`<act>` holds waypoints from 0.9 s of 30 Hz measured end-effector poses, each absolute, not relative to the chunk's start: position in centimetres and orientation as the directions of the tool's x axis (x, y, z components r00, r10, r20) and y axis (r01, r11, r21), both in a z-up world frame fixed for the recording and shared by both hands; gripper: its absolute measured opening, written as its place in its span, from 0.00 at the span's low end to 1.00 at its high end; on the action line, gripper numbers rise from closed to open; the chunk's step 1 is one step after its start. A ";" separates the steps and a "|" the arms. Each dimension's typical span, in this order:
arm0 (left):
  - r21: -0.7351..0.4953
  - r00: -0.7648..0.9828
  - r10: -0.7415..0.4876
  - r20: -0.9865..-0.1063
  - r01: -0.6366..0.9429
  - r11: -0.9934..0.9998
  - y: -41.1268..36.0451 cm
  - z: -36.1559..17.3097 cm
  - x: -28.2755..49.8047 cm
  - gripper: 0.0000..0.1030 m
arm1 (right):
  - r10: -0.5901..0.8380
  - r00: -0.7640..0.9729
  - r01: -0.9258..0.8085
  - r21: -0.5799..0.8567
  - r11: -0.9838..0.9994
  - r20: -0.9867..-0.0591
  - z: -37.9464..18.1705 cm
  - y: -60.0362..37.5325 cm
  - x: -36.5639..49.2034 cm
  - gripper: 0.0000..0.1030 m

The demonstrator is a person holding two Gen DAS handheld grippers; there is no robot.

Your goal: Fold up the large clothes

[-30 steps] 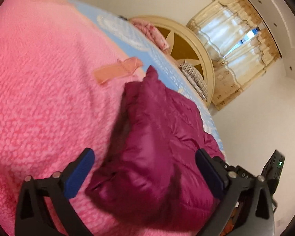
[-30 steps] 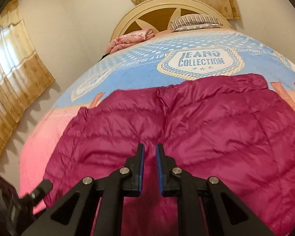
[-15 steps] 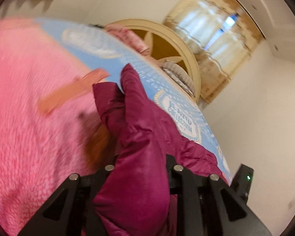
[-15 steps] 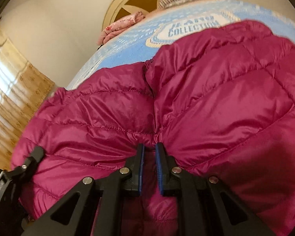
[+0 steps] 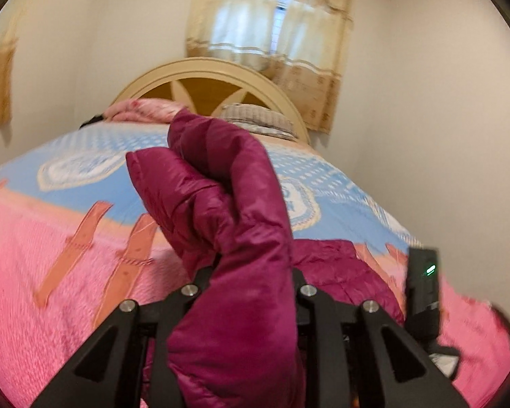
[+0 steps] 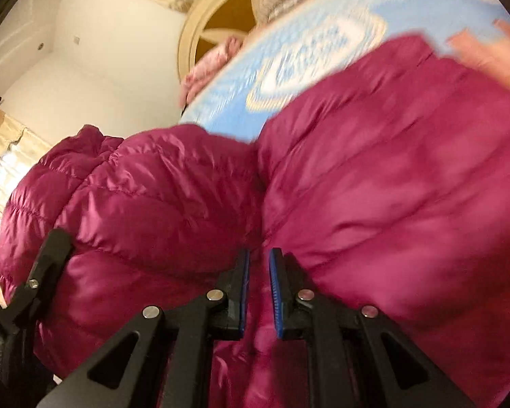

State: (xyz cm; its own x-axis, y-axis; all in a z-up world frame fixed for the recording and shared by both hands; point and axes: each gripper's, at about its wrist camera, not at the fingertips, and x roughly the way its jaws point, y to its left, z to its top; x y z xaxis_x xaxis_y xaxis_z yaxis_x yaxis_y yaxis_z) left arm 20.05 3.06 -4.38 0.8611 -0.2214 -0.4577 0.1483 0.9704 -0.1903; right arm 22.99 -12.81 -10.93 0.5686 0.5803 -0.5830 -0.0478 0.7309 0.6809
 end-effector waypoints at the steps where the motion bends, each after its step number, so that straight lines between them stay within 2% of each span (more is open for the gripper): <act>1: -0.178 0.858 -0.228 -0.460 0.163 0.971 2.4 -4.4 20.2 0.24 | 0.560 0.588 -0.036 0.673 0.739 -0.584 -10.7 -14.0 22.5 0.11; 6: -0.084 0.829 -0.263 -0.493 0.256 0.963 -2.5 -5.3 21.0 0.24 | 0.464 0.660 0.040 0.644 0.764 -0.591 -10.7 -19.8 20.4 0.11; 13: 0.038 0.771 -0.278 -0.573 0.364 0.931 -8.6 -7.8 21.8 0.24 | 0.398 0.701 0.088 0.625 0.776 -0.592 -10.7 -25.3 17.4 0.11; 27: 0.157 0.730 -0.227 -0.645 0.417 0.895 -13.7 -11.6 22.2 0.24 | 0.392 0.714 0.115 0.650 0.751 -0.580 -11.3 -28.5 16.5 0.12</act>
State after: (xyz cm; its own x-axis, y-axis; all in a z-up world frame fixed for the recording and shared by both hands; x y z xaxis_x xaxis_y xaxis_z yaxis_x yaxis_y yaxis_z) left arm 22.24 -13.70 -11.64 0.7296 -0.2274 -0.6450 0.4175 0.8951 0.1566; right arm 16.52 -28.54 -11.34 0.7140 0.3921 -0.5801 0.1152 0.7514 0.6497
